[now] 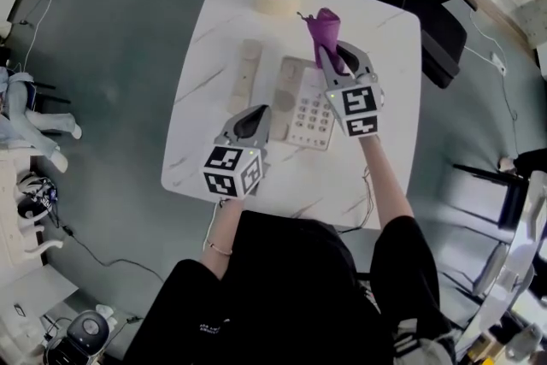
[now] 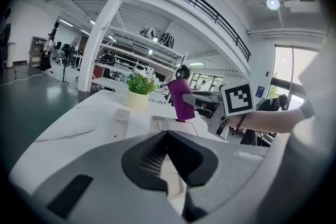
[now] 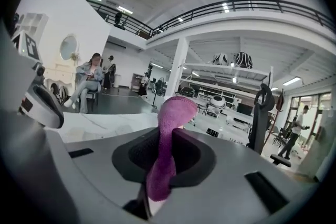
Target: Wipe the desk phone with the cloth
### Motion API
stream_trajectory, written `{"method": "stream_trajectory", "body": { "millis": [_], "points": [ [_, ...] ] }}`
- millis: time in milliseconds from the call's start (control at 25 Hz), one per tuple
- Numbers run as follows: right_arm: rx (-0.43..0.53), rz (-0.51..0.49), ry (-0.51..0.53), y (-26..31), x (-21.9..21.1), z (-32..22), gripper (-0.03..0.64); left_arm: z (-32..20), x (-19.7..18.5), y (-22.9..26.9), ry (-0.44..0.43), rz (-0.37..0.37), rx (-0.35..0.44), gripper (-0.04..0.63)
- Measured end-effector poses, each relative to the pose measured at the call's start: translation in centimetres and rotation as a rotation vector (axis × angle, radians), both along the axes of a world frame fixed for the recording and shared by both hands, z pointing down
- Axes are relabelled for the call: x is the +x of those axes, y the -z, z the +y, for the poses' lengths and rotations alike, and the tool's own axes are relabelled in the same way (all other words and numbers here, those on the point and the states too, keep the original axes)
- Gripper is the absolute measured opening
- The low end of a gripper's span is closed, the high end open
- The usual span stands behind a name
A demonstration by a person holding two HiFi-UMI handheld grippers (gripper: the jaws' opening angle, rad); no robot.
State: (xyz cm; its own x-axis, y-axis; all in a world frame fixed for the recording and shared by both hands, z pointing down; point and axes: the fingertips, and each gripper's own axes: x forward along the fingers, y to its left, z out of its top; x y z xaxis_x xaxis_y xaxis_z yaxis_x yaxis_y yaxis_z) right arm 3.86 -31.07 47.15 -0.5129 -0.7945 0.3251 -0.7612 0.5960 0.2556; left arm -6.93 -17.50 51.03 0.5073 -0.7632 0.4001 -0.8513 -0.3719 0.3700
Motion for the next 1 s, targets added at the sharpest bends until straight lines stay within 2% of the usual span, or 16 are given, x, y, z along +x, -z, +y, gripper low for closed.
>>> {"method": "stream_trajectory", "body": {
  "millis": [320,1000],
  "points": [
    [0.034,0.165,0.052,-2.1,-1.1,-0.9,0.037,-0.3,-0.6,-0.3,0.009,0.008,-0.013,-0.003],
    [-0.099,0.367,0.251,-7.4,-3.7,1.3,0.037,-0.4,-1.1,-0.5,0.03,0.013,-0.013,-0.003]
  ]
}}
